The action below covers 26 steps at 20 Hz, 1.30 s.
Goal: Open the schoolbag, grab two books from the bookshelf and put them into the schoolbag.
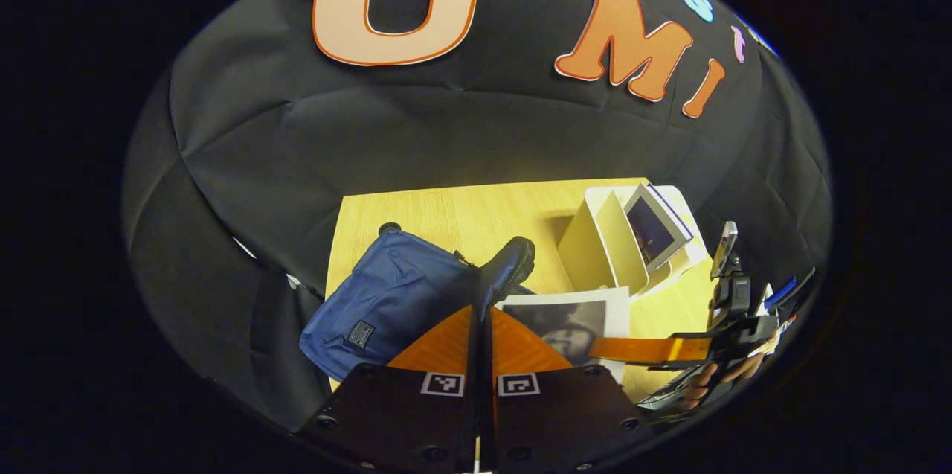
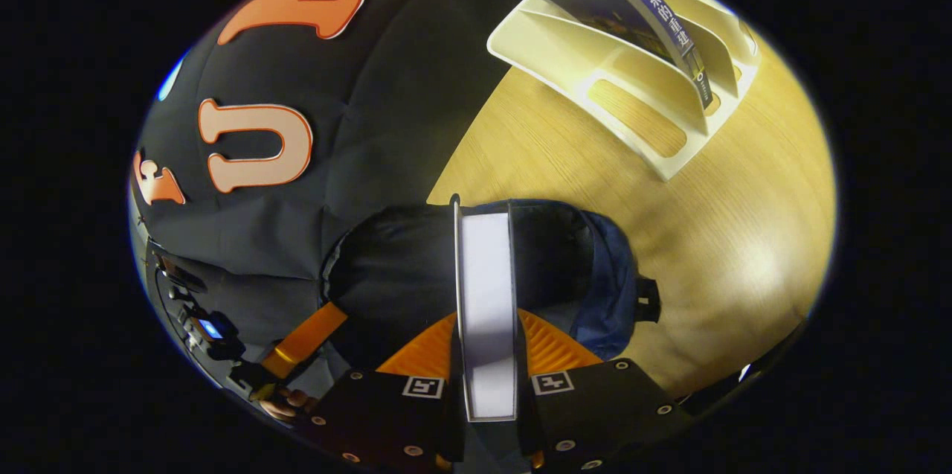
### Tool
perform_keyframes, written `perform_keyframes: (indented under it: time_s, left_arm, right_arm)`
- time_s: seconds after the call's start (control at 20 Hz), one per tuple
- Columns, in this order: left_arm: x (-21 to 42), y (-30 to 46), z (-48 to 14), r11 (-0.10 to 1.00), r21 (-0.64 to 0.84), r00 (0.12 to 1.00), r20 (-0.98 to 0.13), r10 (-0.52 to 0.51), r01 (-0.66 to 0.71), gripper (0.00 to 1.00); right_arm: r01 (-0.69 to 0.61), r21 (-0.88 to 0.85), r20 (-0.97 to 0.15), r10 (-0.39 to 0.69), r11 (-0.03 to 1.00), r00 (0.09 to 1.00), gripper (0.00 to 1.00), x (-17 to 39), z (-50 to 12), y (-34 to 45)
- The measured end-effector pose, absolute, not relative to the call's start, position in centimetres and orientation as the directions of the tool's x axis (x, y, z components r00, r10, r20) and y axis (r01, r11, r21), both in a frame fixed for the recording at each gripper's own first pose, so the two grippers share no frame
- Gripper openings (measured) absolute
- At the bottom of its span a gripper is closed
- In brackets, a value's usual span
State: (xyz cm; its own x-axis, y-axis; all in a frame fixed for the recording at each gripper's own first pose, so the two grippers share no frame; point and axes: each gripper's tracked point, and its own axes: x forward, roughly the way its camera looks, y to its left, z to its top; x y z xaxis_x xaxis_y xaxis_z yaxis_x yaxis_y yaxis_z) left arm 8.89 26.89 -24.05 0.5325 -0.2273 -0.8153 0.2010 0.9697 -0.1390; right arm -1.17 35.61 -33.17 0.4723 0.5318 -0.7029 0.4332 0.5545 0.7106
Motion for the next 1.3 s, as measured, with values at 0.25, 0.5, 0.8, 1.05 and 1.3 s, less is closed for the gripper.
perform_keyframes:
  time_s: [0.25,0.5,0.8,1.05,1.3]
  left_arm:
    - [8.2,26.0,-24.4,0.964,-0.151,0.518,-0.819,-0.246,0.219,0.02]
    - [6.9,24.5,-25.0,0.948,-0.168,0.489,-0.824,-0.285,0.270,0.02]
    - [5.8,23.6,-26.0,0.943,-0.142,0.468,-0.839,-0.277,0.302,0.02]
    - [5.8,24.6,-25.9,0.954,-0.161,0.489,-0.830,-0.269,0.253,0.02]
    - [6.0,24.4,-25.9,0.957,-0.150,0.507,-0.822,-0.261,0.250,0.02]
  right_arm:
    - [0.417,0.694,-0.716,0.507,0.586,0.480,0.28,-0.7,-36.4,40.0]
    - [0.411,0.728,-0.685,0.555,0.549,0.472,0.28,0.3,-38.5,42.6]
    - [0.427,0.695,-0.719,0.570,0.579,0.398,0.27,0.2,-41.8,44.0]
    - [0.368,0.613,-0.789,0.519,0.699,0.328,0.99,-1.7,-40.1,41.0]
    - [0.282,0.479,-0.844,0.346,0.832,0.410,0.97,0.2,-37.8,32.4]
